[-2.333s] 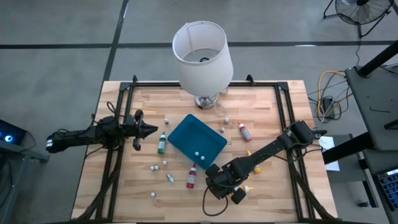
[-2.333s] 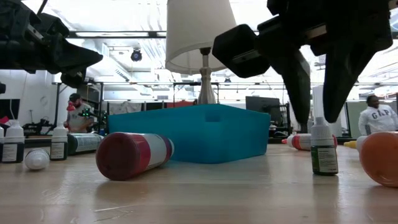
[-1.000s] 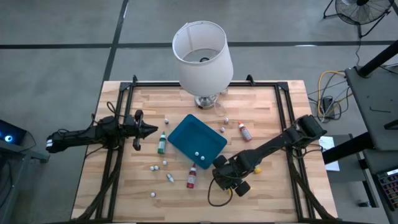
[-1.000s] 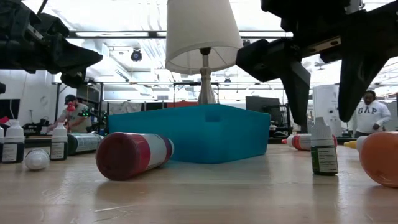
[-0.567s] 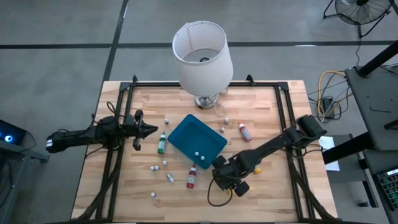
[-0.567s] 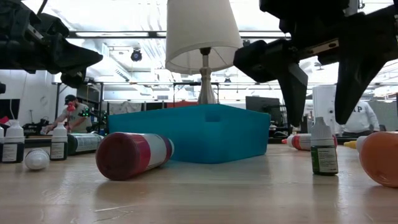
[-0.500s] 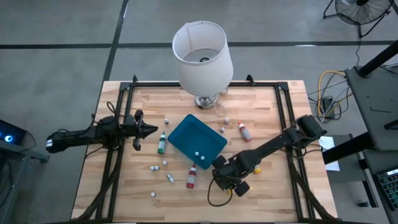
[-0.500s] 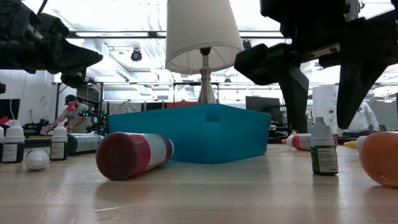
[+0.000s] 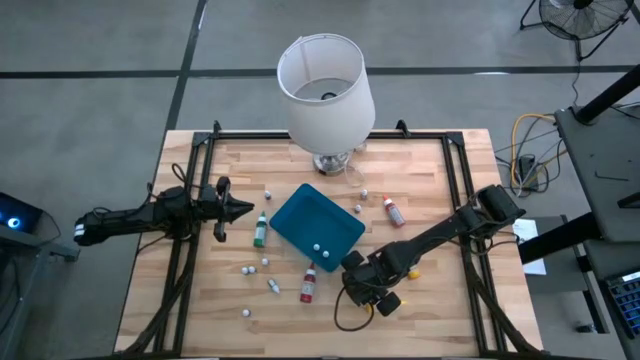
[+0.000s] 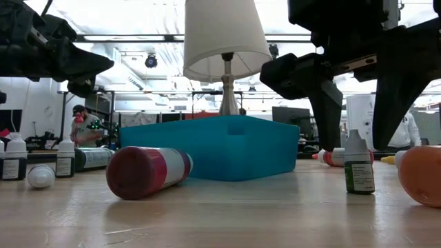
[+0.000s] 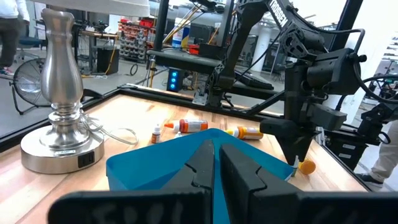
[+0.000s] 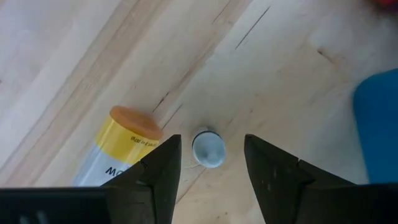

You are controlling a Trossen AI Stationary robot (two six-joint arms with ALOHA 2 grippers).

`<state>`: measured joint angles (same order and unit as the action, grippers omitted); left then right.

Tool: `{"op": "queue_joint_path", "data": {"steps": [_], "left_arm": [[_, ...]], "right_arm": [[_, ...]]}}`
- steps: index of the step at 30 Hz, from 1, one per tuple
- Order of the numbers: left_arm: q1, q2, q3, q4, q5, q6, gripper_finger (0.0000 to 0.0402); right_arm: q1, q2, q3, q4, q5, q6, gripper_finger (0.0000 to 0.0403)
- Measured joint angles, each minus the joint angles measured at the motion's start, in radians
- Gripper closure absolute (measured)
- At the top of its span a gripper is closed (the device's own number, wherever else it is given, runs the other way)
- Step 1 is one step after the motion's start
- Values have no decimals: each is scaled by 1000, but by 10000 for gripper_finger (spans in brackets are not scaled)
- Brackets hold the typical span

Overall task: Pick & Place food coloring
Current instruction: Put the small green food coloring bottle into the blue container

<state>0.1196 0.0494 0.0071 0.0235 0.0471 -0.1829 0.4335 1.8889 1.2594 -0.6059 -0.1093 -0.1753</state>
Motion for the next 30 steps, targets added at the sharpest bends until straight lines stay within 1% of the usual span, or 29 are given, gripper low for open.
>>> {"op": "queue_joint_path", "data": {"steps": [2,5,10,14,17,19,30], "left_arm": [[0,0,0,0,0,0,402],[0,0,0,0,0,0,402],[0,0,0,0,0,0,402],[0,0,0,0,0,0,402],[0,0,0,0,0,0,402],[0,0,0,0,0,0,402],[0,0,0,0,0,0,402]], "right_arm": [[0,0,0,1,0,0,238],[0,0,-1,5,-1,0,254],[0,0,-5,8,-12,0,299],[-3,0,-8,12,-48,-5,341],[-3,0,-8,13,-49,-5,363],[-3,0,-8,15,-49,-7,367],[-7,-16,-7,6,-49,-19,364]]}}
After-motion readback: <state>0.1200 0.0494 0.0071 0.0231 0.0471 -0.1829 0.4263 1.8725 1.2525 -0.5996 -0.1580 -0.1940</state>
